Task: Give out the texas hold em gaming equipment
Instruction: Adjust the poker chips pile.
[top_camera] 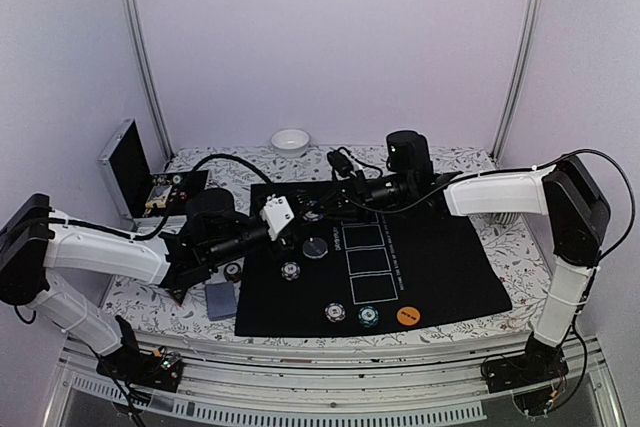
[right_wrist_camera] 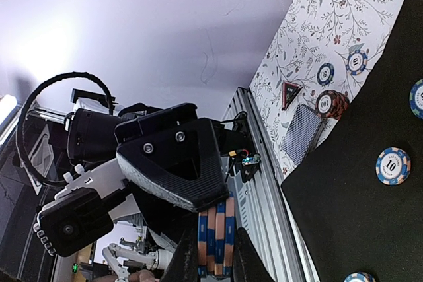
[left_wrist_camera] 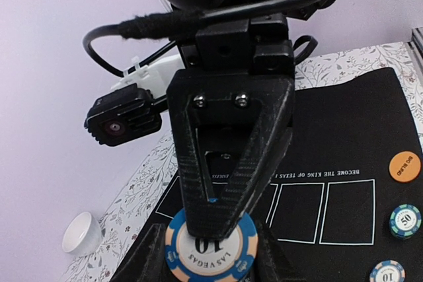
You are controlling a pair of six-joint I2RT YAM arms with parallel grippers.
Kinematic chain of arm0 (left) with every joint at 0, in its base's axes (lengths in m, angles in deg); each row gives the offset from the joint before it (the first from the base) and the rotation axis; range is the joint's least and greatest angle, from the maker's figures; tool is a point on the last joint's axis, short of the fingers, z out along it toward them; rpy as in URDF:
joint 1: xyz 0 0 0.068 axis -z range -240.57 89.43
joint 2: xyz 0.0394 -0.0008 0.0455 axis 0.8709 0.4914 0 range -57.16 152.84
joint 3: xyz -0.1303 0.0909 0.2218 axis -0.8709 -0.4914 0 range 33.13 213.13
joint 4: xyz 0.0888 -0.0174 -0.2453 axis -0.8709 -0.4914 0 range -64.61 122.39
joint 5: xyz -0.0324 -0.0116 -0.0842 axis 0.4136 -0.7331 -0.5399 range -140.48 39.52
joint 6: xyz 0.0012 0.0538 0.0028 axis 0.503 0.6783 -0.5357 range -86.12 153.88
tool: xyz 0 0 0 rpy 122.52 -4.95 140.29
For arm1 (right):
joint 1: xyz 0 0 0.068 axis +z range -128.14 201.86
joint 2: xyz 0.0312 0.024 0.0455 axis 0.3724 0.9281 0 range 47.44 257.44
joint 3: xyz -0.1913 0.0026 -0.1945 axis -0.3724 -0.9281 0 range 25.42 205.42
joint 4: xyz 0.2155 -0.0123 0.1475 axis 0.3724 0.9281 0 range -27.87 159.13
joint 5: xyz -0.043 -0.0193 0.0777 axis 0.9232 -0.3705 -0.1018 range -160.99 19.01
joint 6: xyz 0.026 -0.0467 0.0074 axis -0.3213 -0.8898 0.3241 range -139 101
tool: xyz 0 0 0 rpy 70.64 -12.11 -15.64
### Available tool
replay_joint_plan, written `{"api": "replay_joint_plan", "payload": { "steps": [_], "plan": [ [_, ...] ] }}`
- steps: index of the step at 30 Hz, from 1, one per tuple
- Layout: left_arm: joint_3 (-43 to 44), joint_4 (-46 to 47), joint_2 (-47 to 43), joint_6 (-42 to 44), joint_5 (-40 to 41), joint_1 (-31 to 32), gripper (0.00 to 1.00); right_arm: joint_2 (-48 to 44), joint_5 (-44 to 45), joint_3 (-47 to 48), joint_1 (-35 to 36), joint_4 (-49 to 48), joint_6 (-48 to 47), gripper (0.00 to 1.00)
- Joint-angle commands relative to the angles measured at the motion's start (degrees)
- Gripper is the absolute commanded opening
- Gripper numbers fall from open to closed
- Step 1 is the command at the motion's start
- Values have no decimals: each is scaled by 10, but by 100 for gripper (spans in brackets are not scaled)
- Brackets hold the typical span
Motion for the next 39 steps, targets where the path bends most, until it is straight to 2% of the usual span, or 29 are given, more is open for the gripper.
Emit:
{"api": "replay_joint_plan", "payload": {
  "steps": [1,2,3,4,5,8,11,15,23,25,29,36,39],
  "plan": [
    [14,-10,-1,-20,1,-5,38,-27,-1,-7,-6,-7,-20,3],
    [16,-12,-2,-26,13,-4,63,-31,3,-18,-16,-6,-23,2],
    [17,-16,-4,-34,27,-5,80,-35,8,-29,-29,-2,-26,2],
    [20,-24,-8,-41,38,-5,94,-40,15,-39,-46,5,-32,2],
    [23,-36,-12,-45,47,-4,98,-45,25,-51,-64,14,-38,2],
    [32,-85,-32,-58,51,-6,98,-53,68,-68,-120,74,-73,2],
    [27,-113,-54,-73,58,-9,98,-43,147,-57,-165,158,-137,2],
    [15,-138,-82,-86,65,-15,98,-6,232,-20,-188,240,-200,2],
    [11,-173,-105,-94,64,-22,98,25,261,23,-204,279,-230,2],
    [10,-176,-105,-95,51,-24,98,23,247,27,-205,286,-236,2],
    [6,-150,-86,-91,21,-24,98,-10,143,7,-195,242,-214,2],
    [-12,30,-31,-43,-94,-22,97,-67,56,35,-105,249,-213,2],
    [9,65,13,-30,-83,-19,97,-71,44,50,-68,249,-201,2]
  ]
}}
